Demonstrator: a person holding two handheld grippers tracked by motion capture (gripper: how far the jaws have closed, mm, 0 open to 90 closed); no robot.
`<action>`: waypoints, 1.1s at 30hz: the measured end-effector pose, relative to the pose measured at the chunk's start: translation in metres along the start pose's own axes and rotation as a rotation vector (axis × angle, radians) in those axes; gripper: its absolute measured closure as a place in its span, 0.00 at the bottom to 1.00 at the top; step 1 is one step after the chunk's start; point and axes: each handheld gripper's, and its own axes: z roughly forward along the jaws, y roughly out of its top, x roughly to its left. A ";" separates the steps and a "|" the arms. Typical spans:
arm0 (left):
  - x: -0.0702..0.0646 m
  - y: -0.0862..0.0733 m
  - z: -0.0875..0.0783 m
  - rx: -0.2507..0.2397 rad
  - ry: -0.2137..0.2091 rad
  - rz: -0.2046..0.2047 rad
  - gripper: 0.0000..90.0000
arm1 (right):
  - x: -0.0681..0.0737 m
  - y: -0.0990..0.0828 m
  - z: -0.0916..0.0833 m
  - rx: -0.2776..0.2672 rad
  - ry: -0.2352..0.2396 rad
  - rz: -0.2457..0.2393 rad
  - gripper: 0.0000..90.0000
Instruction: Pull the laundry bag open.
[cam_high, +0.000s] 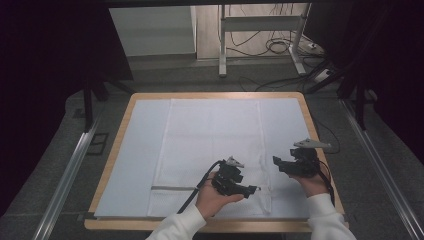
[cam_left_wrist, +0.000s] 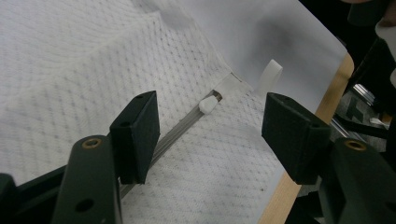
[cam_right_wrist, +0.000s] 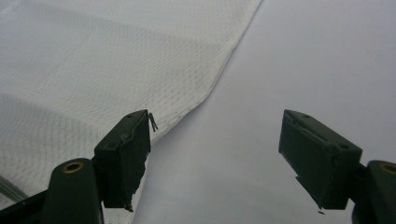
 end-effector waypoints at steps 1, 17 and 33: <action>-0.001 0.000 0.001 0.000 -0.003 -0.003 0.41 | -0.001 0.000 -0.001 -0.003 -0.001 0.001 0.28; -0.003 0.002 0.020 0.042 -0.031 -0.024 0.46 | -0.003 0.000 -0.002 -0.007 -0.016 0.013 0.27; 0.000 0.003 0.032 0.074 -0.074 -0.075 0.49 | -0.001 0.000 -0.001 -0.005 -0.016 0.003 0.27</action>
